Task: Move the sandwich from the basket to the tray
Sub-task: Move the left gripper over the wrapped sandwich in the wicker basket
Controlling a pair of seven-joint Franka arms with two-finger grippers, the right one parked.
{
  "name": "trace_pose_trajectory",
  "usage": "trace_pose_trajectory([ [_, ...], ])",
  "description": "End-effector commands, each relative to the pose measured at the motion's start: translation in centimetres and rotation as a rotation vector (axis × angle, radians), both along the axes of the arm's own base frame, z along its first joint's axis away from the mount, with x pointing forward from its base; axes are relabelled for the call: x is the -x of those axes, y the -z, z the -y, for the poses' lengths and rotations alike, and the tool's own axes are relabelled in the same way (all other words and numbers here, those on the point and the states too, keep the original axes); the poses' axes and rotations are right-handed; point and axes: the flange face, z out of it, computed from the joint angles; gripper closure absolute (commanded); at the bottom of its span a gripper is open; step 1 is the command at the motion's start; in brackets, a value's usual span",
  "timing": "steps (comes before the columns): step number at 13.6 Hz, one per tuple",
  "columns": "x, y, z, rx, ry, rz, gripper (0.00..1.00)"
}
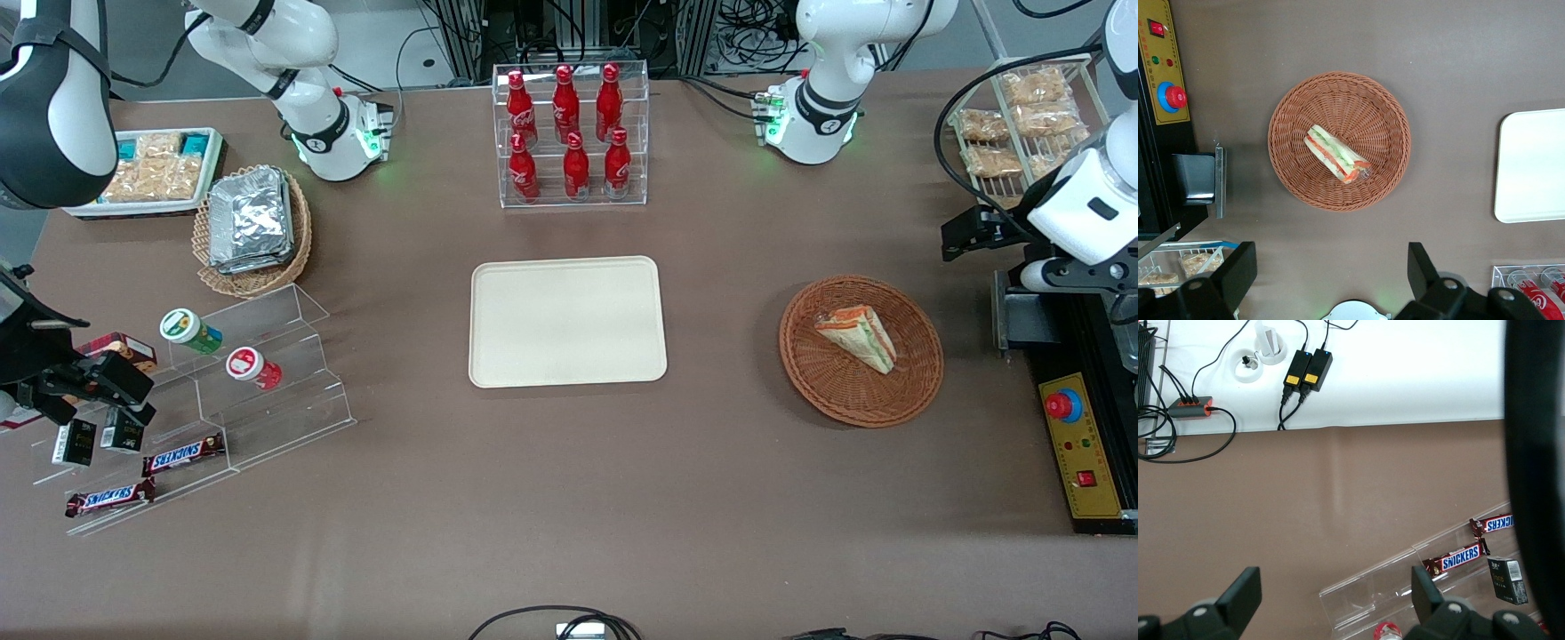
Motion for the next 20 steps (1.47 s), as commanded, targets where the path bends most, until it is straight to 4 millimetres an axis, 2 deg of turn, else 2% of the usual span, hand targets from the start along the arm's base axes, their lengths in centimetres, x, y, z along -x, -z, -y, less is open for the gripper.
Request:
trace_pose_trajectory([
  [1, 0.0, -0.2, 0.3, 0.002, 0.008, -0.005, 0.00],
  [5, -0.4, 0.1, 0.0, -0.003, 0.008, -0.002, 0.00],
  [7, -1.0, 2.0, -0.4, -0.040, -0.004, -0.029, 0.00],
  [11, -0.3, 9.0, 0.1, -0.058, -0.089, -0.035, 0.00],
  [15, 2.0, 16.2, 0.0, -0.062, -0.156, 0.000, 0.00],
  [20, 3.8, 22.2, 0.0, -0.074, -0.354, 0.042, 0.00],
])
